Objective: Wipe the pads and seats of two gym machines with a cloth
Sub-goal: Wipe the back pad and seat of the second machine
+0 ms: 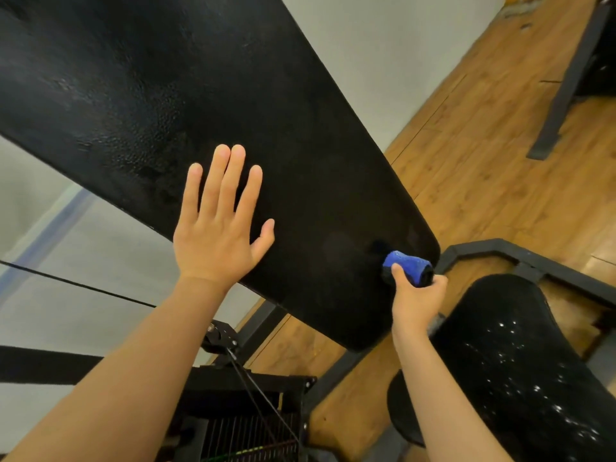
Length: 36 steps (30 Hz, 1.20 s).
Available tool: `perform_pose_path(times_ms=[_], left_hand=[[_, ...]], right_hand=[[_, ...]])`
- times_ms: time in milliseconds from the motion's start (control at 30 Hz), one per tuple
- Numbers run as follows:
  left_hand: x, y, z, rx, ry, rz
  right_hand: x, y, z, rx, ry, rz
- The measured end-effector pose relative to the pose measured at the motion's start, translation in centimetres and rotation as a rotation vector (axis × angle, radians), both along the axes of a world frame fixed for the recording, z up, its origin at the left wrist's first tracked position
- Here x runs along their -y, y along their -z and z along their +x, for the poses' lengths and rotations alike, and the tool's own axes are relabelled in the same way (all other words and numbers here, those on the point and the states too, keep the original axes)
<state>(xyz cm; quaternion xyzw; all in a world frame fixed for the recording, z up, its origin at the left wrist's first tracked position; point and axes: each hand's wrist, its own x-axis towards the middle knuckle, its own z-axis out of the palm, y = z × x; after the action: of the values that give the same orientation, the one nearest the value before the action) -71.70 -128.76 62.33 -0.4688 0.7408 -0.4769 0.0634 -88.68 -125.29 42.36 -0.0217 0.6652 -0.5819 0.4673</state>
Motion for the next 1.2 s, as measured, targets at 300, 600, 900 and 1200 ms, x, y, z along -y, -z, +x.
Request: perform_pose_path(times_ms=[300, 600, 900, 1200], left_hand=[[0.0, 0.4, 0.0, -0.022, 0.034, -0.015], [0.0, 0.6, 0.2, -0.033, 0.063, -0.036], [0.1, 0.9, 0.3, -0.034, 0.078, -0.042], [0.0, 0.9, 0.4, -0.055, 0.114, -0.065]], right_hand=[[0.5, -8.0, 4.3, -0.103, -0.141, -0.354], [-1.6, -1.6, 3.2, 0.008, 0.000, -0.115], [-1.7, -5.0, 5.2, -0.002, -0.055, -0.215], [-3.7, -3.2, 6.2, -0.083, -0.143, -0.233]])
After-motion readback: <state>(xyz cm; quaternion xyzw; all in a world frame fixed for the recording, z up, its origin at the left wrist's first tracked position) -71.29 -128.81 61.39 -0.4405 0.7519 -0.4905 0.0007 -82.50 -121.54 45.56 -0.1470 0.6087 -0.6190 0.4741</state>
